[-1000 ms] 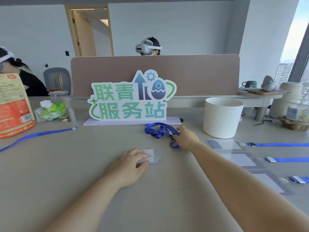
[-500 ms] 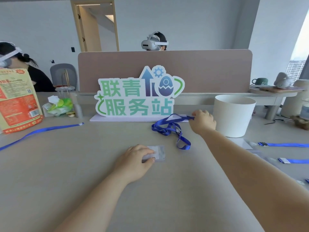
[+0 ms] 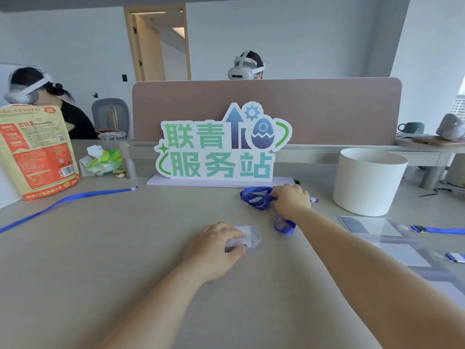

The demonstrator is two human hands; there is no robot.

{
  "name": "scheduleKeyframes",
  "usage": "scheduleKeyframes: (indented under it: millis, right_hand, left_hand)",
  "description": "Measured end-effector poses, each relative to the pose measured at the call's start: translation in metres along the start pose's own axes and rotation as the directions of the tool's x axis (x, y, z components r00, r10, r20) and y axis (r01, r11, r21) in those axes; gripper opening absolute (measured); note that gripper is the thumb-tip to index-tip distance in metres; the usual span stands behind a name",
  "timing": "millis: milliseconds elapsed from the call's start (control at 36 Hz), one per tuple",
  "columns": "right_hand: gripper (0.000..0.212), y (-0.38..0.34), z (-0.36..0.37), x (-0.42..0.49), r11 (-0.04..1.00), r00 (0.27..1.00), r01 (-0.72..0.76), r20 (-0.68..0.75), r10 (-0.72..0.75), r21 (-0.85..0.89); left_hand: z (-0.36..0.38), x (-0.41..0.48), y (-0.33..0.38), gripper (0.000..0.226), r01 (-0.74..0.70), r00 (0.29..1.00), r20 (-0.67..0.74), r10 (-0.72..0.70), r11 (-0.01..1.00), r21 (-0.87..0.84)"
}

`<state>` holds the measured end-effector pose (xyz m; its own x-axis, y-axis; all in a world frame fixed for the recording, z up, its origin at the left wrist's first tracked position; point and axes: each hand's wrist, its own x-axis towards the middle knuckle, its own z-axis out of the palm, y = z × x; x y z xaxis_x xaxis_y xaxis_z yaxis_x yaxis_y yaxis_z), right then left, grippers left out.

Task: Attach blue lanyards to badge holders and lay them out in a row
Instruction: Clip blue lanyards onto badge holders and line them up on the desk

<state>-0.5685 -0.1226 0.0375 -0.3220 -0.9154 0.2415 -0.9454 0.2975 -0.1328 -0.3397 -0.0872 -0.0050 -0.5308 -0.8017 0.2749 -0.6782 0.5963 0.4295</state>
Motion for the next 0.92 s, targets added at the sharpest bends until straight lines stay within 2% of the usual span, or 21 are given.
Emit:
scheduleKeyframes:
  millis: [83,139,222,306,389,417,500,556,639,694,833,917]
  right_hand:
    - [0.024,-0.002,-0.016,0.002,0.941,0.996,-0.093,0.027,0.089,0.326]
    - [0.018,-0.003,-0.030,0.003,0.796,0.992,-0.127,0.074,0.103,0.591]
    - [0.014,-0.004,-0.052,-0.001,0.599,0.992,-0.118,0.066,0.108,0.792]
    - [0.009,-0.006,-0.066,-0.009,0.485,0.992,-0.124,0.096,0.082,0.866]
    - [0.011,-0.008,-0.064,-0.022,0.494,0.985,-0.173,0.161,0.068,0.852]
    - [0.012,-0.008,-0.061,-0.028,0.469,0.982,-0.189,0.177,0.070,0.863]
    - [0.011,-0.007,-0.047,-0.050,0.314,0.971,-0.237,0.223,0.081,0.919]
    - [0.011,-0.008,-0.036,-0.066,0.252,0.959,-0.282,0.274,0.066,0.926]
    - [0.020,-0.010,-0.025,-0.087,0.241,0.952,-0.288,0.304,-0.029,0.927]
    - [0.017,-0.012,-0.022,-0.098,0.240,0.952,-0.266,0.293,-0.086,0.934]
    - [0.021,-0.016,-0.025,-0.105,0.349,0.969,-0.195,0.236,-0.079,0.917]
    - [0.022,-0.016,-0.022,-0.104,0.418,0.975,-0.171,0.215,-0.060,0.892]
  left_hand:
    - [0.000,0.000,0.001,0.037,-0.008,1.000,-0.003,0.008,1.000,0.022]
    - [-0.001,0.000,0.002,0.037,0.004,1.000,-0.002,-0.004,0.999,0.048]
    - [0.000,0.000,0.002,0.040,0.025,0.999,0.032,-0.029,0.993,0.114]
    - [0.001,0.001,0.001,0.047,0.025,0.997,0.063,-0.034,0.990,0.138]
    - [-0.001,0.002,0.002,0.055,0.030,0.997,0.071,-0.040,0.990,0.136]
    - [-0.003,0.001,0.003,0.057,0.031,0.997,0.066,-0.040,0.991,0.132]
    - [-0.006,-0.002,0.005,0.062,0.043,0.996,0.070,-0.050,0.994,0.103]
    - [-0.008,-0.005,0.005,0.065,0.060,0.994,0.088,-0.068,0.994,0.091]
    - [-0.014,-0.010,0.005,0.073,0.077,0.989,0.118,-0.089,0.992,0.097]
    - [-0.017,-0.012,0.007,0.080,0.096,0.983,0.148,-0.107,0.992,0.085]
    - [-0.021,-0.016,0.008,0.090,0.127,0.972,0.186,-0.140,0.989,0.078]
    - [-0.020,-0.017,0.007,0.089,0.134,0.973,0.180,-0.145,0.988,0.070]
